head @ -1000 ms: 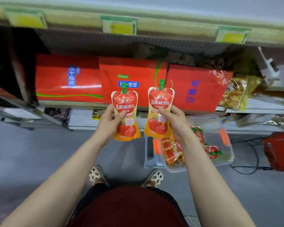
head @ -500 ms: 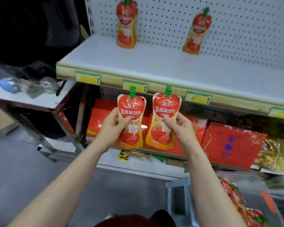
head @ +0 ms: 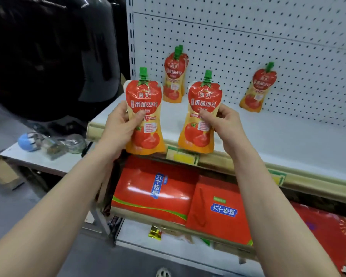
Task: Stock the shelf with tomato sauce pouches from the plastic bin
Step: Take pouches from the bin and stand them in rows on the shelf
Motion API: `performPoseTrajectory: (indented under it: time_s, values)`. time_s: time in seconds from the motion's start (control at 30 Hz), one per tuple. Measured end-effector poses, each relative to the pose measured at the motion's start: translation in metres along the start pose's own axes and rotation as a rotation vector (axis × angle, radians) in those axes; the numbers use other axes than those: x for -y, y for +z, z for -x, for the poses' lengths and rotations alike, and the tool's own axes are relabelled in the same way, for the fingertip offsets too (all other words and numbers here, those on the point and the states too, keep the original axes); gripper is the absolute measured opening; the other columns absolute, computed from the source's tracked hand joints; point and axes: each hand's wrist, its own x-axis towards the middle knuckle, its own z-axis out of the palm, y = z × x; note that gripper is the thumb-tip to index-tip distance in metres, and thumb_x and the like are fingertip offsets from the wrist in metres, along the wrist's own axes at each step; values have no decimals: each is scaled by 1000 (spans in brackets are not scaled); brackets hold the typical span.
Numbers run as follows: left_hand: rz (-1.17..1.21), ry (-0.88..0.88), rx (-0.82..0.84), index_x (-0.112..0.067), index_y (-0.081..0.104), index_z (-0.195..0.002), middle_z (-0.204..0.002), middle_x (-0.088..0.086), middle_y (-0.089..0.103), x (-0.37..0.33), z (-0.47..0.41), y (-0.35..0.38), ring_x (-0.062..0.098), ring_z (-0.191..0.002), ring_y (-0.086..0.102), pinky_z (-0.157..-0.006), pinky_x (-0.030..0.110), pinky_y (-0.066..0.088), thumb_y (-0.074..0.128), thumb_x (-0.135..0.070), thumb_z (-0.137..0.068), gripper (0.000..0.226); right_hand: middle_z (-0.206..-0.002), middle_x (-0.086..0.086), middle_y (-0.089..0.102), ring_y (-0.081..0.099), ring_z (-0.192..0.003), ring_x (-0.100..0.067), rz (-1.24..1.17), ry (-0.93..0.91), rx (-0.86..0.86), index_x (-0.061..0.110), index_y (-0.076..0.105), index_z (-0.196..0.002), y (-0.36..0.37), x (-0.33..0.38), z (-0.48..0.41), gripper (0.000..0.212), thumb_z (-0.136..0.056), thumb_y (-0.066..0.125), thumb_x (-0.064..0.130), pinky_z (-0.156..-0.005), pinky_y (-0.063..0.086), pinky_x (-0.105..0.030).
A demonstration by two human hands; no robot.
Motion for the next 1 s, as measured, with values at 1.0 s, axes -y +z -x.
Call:
performPoseTrajectory:
  time_s: [1.0]
  values:
    - [7, -58, 44, -20, 56, -118, -104, -5, 73, 26, -140, -26, 11, -96, 71, -78, 26, 56, 60, -20, -93, 25, -108, -5, 73, 71, -97, -21, 148, 39, 9, 15, 64, -117, 90, -28, -203, 31, -87, 74, 15, -68, 55, -25]
